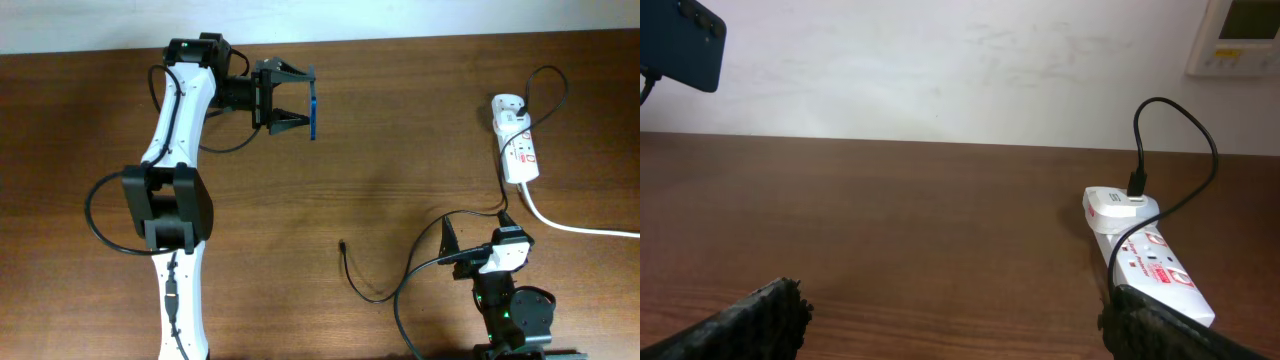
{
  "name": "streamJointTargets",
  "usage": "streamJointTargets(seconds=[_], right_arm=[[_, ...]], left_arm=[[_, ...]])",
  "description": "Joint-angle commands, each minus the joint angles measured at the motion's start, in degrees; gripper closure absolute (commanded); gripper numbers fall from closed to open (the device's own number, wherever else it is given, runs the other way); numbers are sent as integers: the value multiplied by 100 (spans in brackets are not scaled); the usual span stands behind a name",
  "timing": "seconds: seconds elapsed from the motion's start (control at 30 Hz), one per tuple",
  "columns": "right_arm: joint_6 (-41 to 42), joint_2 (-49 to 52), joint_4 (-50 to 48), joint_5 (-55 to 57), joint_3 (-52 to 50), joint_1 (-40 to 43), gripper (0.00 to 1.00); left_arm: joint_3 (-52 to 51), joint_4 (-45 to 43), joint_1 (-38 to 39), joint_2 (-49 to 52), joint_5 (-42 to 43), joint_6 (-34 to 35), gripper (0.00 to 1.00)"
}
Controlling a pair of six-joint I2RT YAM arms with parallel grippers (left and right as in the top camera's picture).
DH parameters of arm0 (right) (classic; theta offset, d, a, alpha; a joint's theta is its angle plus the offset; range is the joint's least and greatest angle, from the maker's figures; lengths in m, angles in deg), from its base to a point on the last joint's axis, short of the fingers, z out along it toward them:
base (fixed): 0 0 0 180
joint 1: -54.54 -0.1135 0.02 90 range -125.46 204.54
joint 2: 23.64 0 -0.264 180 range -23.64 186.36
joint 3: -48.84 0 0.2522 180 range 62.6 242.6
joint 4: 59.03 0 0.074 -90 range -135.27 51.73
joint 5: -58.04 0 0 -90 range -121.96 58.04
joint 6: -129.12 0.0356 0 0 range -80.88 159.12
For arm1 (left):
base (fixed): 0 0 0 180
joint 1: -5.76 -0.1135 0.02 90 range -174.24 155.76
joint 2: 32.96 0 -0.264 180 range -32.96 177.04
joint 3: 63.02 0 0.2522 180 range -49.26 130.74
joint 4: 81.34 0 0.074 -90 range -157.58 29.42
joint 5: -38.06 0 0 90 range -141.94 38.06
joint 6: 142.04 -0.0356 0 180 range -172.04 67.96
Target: Plug charger to phone and switch on socket
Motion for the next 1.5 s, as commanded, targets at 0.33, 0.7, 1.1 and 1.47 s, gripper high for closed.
streamJointTargets(seconds=[0.33, 0.7, 1.1, 1.47], right_arm=[[11, -37, 31, 46, -31, -37, 2], [11, -37, 31, 46, -31, -37, 2], [11, -37, 31, 46, -31, -37, 2], [11, -37, 31, 46, -31, -37, 2]], left_arm=[[162, 28, -9, -17, 337, 9, 30], [162, 28, -9, -17, 337, 9, 31], [162, 28, -7, -17, 337, 9, 31], [162, 247, -7, -17, 337, 9, 30]])
